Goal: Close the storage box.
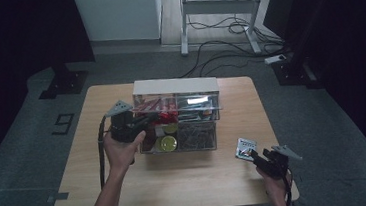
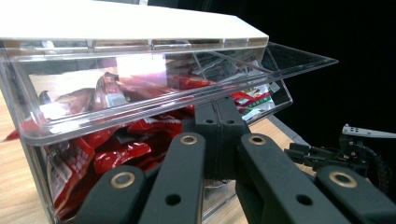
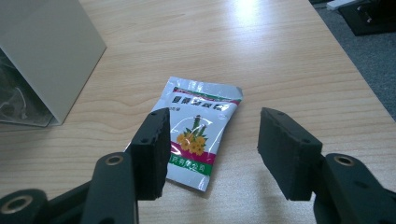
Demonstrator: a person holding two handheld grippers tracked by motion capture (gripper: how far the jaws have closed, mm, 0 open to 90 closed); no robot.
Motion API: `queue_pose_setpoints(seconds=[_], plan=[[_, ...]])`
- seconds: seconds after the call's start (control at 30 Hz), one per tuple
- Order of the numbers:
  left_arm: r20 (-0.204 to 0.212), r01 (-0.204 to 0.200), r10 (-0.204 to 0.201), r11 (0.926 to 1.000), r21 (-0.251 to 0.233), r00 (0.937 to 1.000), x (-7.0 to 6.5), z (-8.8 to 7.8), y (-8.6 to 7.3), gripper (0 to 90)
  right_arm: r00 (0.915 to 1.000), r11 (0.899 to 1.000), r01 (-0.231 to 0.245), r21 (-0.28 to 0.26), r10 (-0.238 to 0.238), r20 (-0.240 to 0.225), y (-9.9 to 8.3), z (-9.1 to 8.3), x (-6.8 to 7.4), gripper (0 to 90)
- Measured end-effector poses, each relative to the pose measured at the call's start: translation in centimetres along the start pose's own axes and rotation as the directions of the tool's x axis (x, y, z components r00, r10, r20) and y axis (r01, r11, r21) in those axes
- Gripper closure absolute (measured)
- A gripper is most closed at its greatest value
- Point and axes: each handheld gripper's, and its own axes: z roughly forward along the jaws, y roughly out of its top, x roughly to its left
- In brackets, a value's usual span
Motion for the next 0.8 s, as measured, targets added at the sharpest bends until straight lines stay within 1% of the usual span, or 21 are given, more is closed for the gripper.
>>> queue_pose_setpoints(seconds=[0.4, 0.6, 0.8], plan=[[0.008, 0.012, -0.013, 0.9999, 0.009, 0.9999, 0.1, 0.2, -1.1, 90.0, 0.9999, 1.0, 0.01, 0.009, -0.01, -0.003, -0.2, 0.0, 0.0, 44.1], [0.012, 0.015, -0.015, 0.9997, 0.022, 0.9998, 0.3, 0.5, -1.5, 90.0, 1.0, 1.0, 0.007, 0.014, -0.007, -0.003, -0.2, 0.1, 0.0, 44.2], [0.013, 0.017, -0.017, 0.9997, 0.02, 0.9998, 0.3, 0.4, -1.6, 89.7, 1.0, 1.0, 0.007, 0.014, -0.007, -0.003, -0.3, 0.2, 0.1, 44.1]])
